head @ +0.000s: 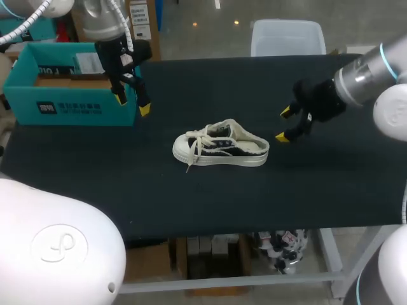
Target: Open the shoe tongue, take the insole out of the shoe, put the insole back into the shoe, and pack the shoe into the shoebox
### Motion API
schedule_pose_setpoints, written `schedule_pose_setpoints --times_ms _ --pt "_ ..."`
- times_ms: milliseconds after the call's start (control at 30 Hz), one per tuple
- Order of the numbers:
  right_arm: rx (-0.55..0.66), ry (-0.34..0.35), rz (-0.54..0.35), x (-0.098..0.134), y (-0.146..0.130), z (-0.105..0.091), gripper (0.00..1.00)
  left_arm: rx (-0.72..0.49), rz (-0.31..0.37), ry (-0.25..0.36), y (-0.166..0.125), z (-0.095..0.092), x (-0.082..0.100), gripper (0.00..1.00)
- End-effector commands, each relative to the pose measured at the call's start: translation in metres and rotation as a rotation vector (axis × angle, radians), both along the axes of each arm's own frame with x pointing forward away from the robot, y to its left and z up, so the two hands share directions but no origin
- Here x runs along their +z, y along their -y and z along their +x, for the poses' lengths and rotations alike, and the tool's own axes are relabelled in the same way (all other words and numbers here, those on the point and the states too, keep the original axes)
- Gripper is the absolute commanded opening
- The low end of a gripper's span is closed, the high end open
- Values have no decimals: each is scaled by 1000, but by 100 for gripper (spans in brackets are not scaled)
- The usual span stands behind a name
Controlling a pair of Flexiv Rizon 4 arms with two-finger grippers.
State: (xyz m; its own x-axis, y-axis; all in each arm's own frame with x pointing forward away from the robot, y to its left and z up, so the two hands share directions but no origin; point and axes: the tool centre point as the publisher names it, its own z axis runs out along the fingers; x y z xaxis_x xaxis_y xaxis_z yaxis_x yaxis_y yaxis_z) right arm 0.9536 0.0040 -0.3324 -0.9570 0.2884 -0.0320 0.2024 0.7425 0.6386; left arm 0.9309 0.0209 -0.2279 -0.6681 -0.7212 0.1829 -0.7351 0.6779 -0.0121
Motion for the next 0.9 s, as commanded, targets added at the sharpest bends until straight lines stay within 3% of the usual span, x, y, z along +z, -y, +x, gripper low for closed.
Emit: schedule_pose_setpoints --times_ms 33,200,333,533,900 --pt "-3 2 -2 0 0 -2 100 2 0 4 0 -2 0 100" --pt "40 -49 59 -12 -10 2 100 264 38 2 29 -5 5 100" --pt "91 -133 71 -26 -21 3 100 347 72 50 43 -11 6 100" --pt "115 -147 68 -31 -22 -1 100 384 95 41 53 -13 1 100" --pt "89 -138 149 -56 -26 -14 100 404 100 52 70 -18 -8 100"
